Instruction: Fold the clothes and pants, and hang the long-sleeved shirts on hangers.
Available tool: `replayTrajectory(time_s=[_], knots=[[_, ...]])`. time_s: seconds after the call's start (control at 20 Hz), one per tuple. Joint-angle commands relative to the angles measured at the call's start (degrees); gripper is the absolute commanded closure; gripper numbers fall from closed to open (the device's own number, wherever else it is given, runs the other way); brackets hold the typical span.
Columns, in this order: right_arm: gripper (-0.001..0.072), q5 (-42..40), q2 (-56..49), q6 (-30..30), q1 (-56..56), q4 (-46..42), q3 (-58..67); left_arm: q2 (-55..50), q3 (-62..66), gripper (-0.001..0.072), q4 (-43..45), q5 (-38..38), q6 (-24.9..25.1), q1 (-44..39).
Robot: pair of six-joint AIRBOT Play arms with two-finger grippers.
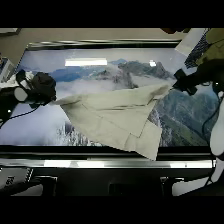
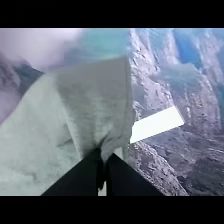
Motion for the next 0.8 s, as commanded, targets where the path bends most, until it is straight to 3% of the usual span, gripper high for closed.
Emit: replayTrajectory(time_s=[0.0, 0.1, 0.15, 0.2, 0.25, 0.4, 0.55, 0.65, 0.75], knots=[[0.0677, 0.24, -6.56, -1.51, 0.04, 2.21, 0.07, -4.96, -0.83, 0.0690, -0.55, 4.04, -0.02, -1.64], [0.0677, 0.35, -6.36, -3.82, 0.04, 2.03, 0.07, -4.52, -0.57, 0.0666, -0.59, 3.58, -0.02, -1.36], [0.0677, -0.07, -6.16, -4.98, 0.04, 2.03, 0.07, -4.02, 0.02, 0.0499, -0.61, 2.01, 0.00, -0.90], [0.0677, -0.72, -5.99, -5.44, 0.04, 1.99, 0.07, -3.19, 0.92, 0.0187, -0.68, -0.90, 0.02, -0.07], [0.0677, -1.29, -5.70, -5.79, 0.04, 1.99, 0.07, -1.97, 1.75, 0.0015, -0.74, -4.44, 0.46, 0.96], [0.0677, -1.90, -4.11, -6.43, 0.04, 1.33, 0.07, 5.64, 1.99, 0.0032, -1.09, -15.72, 2.36, 3.91], [0.0677, -1.97, -2.01, -7.10, 0.04, 0.83, 0.07, 13.18, -3.15, 0.0032, -12.83, -21.86, 2.40, 2.69], [0.0677, -2.25, -0.92, -7.23, 0.04, 0.39, 0.07, 15.61, -10.38, 0.0032, -26.47, -19.93, 2.43, -1.68], [0.0677, -3.32, -0.46, -7.21, 0.04, 0.26, 0.07, 15.32, -17.46, 0.0032, -35.78, -13.16, 2.36, -10.45]])
